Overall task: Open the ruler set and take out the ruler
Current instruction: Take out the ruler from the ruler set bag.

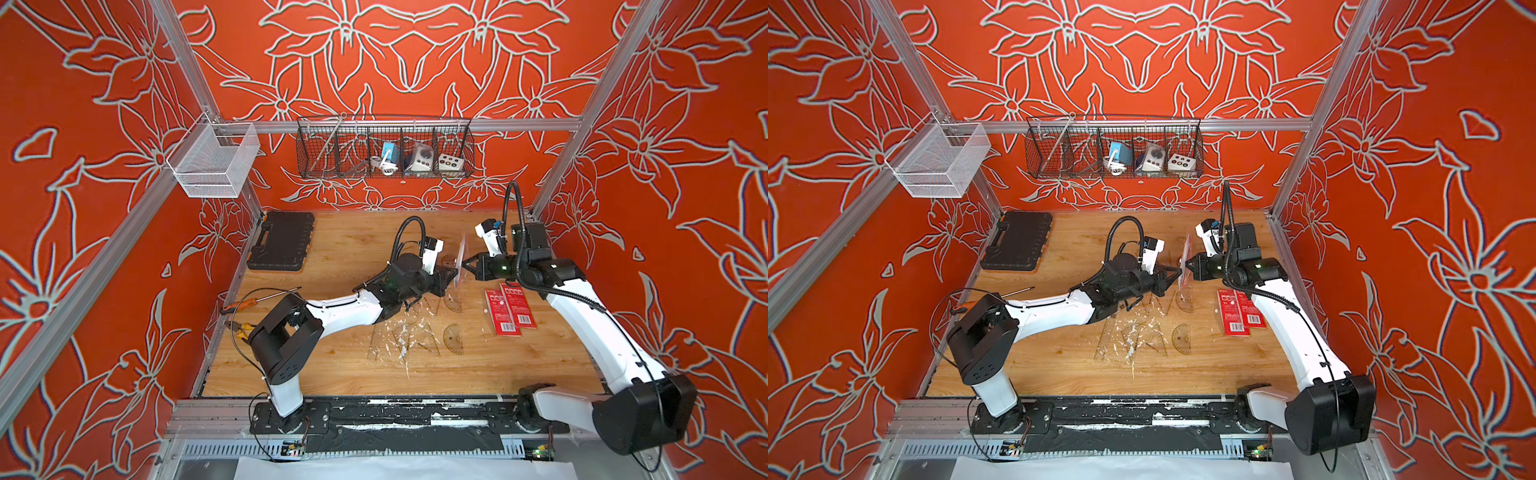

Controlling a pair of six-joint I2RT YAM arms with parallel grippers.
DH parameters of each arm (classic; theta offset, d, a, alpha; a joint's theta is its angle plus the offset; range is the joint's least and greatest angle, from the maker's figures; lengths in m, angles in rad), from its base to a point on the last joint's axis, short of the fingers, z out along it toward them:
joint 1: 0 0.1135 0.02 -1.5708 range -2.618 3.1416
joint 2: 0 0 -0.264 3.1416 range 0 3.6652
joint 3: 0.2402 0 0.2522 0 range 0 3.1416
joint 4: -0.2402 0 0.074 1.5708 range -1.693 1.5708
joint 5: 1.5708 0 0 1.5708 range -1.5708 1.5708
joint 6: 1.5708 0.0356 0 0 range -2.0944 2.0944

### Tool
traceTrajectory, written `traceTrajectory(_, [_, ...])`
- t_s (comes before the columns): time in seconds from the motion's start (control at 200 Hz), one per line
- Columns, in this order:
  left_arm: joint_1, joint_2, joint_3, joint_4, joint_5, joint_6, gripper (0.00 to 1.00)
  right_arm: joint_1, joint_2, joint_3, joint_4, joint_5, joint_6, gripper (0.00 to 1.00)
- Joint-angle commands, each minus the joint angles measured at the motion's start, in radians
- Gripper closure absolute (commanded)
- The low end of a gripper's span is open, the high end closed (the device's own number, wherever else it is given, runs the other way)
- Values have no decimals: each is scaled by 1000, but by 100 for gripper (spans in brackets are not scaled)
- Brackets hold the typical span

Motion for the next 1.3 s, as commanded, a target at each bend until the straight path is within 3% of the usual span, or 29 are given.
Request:
traceTrajectory(0.0, [0,-5,20,19,23,-4,99,-6,-30,39,4,-9,-11,100])
traceTrajectory(0.26, [1,43,91,-96,-13,25,99,-5,-34,33,19,-48,-4,100])
traceTrajectory(0.435, [0,46,106,-147,-98,32,96,-5,-36,11,43,-94,14,100])
traceTrajectory(0.585, [-1,58,111,-143,-125,28,90,-5,-42,-3,57,-124,25,100])
traceTrajectory(0.771, [0,55,57,-9,-59,1,72,-5,-44,-2,52,-135,26,100])
traceTrajectory(0.901, [1,58,35,67,3,3,64,-3,-39,7,50,-158,31,100])
traceTrajectory(1.296, [0,166,93,222,107,12,60,5,-25,53,-1,-162,13,100])
